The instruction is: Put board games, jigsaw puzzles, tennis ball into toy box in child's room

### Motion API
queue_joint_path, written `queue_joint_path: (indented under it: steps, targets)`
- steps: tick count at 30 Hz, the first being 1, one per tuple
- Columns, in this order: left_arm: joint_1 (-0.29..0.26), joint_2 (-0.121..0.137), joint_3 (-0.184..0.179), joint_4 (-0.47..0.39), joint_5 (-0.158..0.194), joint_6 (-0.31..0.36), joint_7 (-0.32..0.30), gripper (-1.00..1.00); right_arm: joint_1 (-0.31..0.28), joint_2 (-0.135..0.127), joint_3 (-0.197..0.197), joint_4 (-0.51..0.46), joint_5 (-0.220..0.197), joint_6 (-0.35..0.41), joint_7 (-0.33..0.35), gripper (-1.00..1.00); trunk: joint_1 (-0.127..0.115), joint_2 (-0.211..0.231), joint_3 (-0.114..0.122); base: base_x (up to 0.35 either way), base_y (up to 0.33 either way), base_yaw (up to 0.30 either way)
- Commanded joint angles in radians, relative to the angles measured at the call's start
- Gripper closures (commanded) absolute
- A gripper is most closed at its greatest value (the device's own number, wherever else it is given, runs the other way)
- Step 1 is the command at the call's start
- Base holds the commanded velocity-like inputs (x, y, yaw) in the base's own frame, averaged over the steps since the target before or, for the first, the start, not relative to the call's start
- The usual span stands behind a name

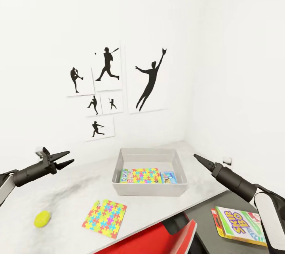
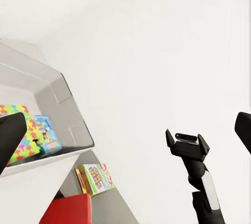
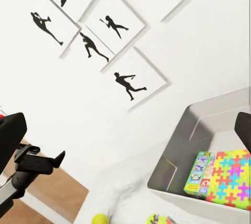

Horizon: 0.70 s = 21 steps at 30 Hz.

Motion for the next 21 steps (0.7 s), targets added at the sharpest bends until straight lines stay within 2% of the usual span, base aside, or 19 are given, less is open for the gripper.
queue_joint_path:
  steps: [1,6,12,21]
  targets:
    - [0.0,0.001,-0.002,0.0,0.004,0.01,-0.003,-1.0,0.0,0.0,-0.001,0.001,-0.001,0.006,0.002,-1.0,0.0,-0.001,0.0,0.0,-0.016,-0.165]
    - [0.0,0.004,0.0,0.0,0.004,0.01,-0.011,-1.0,0.0,0.0,-0.001,0.002,-0.003,0.006,0.002,-1.0,0.0,-0.001,0.005,0.0,0.003,-0.207]
    - [0.0,0.016,-0.001,0.0,0.004,0.008,-0.036,-1.0,-0.001,0.0,-0.001,0.002,-0.004,0.006,0.002,-1.0,0.0,-0.001,0.011,0.0,0.119,-0.231]
    - [0.001,0.023,-0.002,0.0,0.003,-0.018,-0.075,-1.0,-0.001,0.001,-0.001,0.003,-0.004,0.006,0.002,-1.0,0.0,-0.001,0.02,0.0,0.018,-0.236]
